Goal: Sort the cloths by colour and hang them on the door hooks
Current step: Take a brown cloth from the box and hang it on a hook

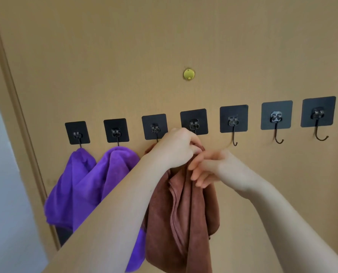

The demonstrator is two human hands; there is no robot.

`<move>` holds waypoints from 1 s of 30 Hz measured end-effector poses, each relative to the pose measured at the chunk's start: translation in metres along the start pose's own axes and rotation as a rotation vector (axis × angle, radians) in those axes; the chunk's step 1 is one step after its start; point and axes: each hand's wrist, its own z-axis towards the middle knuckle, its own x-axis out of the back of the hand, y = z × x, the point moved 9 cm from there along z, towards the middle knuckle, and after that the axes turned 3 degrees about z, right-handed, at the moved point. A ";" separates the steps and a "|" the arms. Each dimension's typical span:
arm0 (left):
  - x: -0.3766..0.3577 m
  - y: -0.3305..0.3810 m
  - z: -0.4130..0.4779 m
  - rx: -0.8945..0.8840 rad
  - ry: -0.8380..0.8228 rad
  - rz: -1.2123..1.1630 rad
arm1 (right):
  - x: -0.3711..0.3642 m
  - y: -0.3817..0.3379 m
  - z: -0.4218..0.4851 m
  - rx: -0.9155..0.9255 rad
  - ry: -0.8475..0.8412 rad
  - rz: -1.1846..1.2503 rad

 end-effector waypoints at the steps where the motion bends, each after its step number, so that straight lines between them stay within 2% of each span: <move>1: 0.001 -0.001 0.001 0.010 -0.007 -0.023 | -0.015 0.002 0.001 -0.047 -0.139 0.075; 3: 0.001 -0.002 0.003 0.025 -0.027 -0.056 | -0.032 0.006 0.004 -0.085 -0.271 0.179; 9: 0.000 -0.004 0.007 0.070 -0.088 -0.114 | -0.037 0.021 0.027 -0.119 -0.303 0.463; 18: -0.002 -0.005 0.000 0.081 -0.034 -0.104 | -0.034 0.034 0.033 -0.107 -0.379 0.458; 30: -0.005 -0.003 -0.007 0.062 0.034 -0.110 | -0.041 0.076 0.022 -0.170 -0.332 0.437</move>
